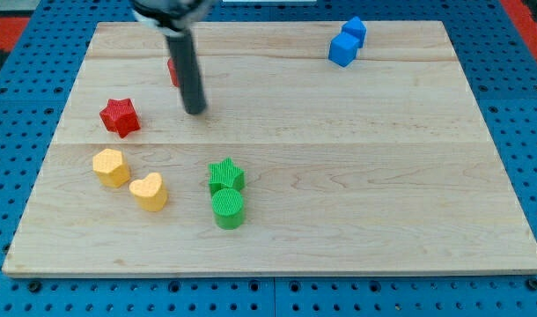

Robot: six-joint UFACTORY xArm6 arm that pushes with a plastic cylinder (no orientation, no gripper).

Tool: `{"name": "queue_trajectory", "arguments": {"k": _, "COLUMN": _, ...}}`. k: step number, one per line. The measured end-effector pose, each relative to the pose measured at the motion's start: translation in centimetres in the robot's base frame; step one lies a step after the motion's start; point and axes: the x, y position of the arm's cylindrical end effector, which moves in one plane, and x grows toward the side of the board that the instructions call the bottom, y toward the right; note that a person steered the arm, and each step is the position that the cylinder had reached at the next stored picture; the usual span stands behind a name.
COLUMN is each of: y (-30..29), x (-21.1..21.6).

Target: Move the green star away from the green circle

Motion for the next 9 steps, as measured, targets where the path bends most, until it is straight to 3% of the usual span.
{"name": "queue_trajectory", "arguments": {"k": 1, "y": 7.8, "x": 5.4}}
{"name": "queue_trajectory", "arguments": {"k": 2, "y": 9.9, "x": 14.3}}
{"name": "queue_trajectory", "arguments": {"k": 3, "y": 6.0, "x": 20.6}}
{"name": "queue_trajectory", "arguments": {"k": 4, "y": 3.6, "x": 21.4}}
{"name": "queue_trajectory", "arguments": {"k": 5, "y": 3.0, "x": 19.1}}
{"name": "queue_trajectory", "arguments": {"k": 6, "y": -3.1, "x": 19.0}}
{"name": "queue_trajectory", "arguments": {"k": 9, "y": 1.1, "x": 12.3}}
